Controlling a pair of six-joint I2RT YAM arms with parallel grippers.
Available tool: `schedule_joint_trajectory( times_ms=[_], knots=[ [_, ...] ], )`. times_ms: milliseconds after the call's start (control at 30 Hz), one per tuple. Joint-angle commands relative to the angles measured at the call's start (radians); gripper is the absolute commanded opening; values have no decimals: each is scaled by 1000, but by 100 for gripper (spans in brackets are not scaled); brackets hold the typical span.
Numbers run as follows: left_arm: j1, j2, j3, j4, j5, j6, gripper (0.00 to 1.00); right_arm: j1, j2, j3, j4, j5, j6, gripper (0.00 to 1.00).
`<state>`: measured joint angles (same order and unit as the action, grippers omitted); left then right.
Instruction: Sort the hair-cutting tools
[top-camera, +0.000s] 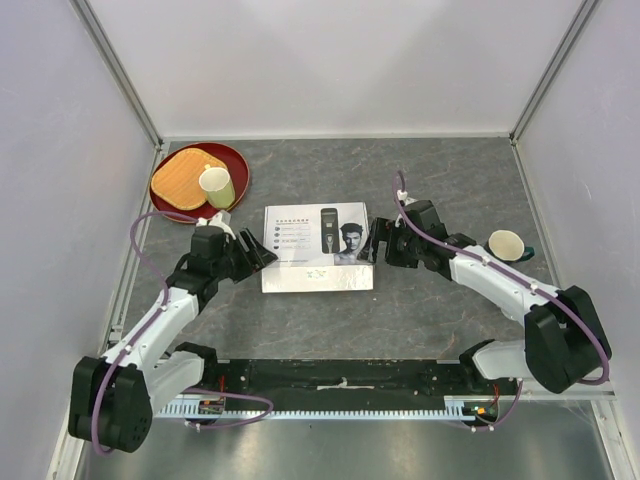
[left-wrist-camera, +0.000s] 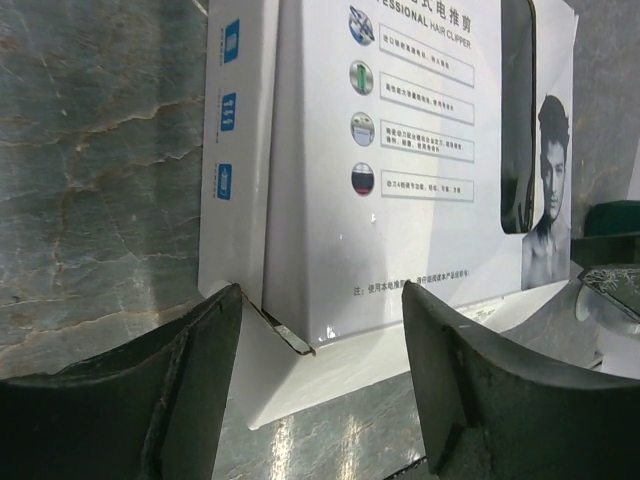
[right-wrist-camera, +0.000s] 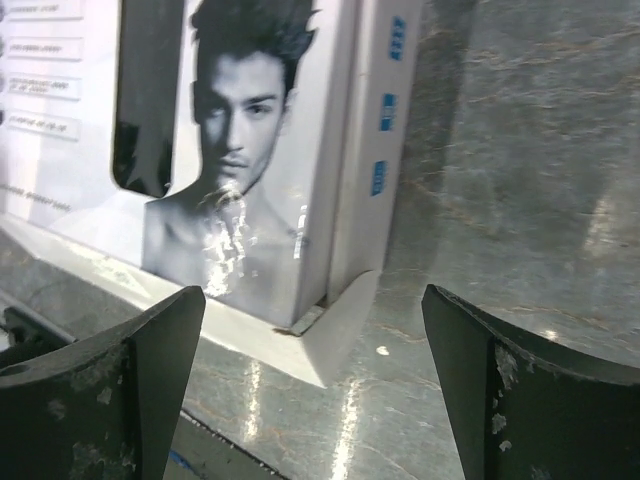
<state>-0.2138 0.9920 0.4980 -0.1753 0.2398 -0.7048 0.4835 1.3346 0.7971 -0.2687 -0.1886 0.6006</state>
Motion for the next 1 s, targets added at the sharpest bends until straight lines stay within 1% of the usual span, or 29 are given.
schedule_joint_trajectory(
  times_ms=[0, 100, 200, 367, 400, 800, 900, 967],
  knots=[
    [-21, -6, 7, 16, 23, 50, 71, 20, 11, 1, 78, -100, -27, 98],
    [-24, -13, 10, -16, 23, 60, 70, 20, 57, 20, 43, -178, -5, 98],
    [-29, -9, 14, -36, 45, 65, 69, 20, 84, 36, 2, -224, 13, 97],
    [-42, 17, 45, -98, 70, 74, 65, 20, 95, 74, -78, -230, 19, 93],
    [-44, 22, 54, -101, 93, 80, 65, 20, 95, 79, -92, -233, 21, 93],
    [-53, 57, 128, -205, 131, 96, 61, 20, 97, 91, -115, -298, 61, 88],
    [-53, 79, 149, -240, 136, 88, 59, 20, 94, 100, -138, -295, 57, 86],
    [-53, 100, 169, -292, 127, 96, 59, 20, 103, 108, -156, -299, 47, 85]
  ],
)
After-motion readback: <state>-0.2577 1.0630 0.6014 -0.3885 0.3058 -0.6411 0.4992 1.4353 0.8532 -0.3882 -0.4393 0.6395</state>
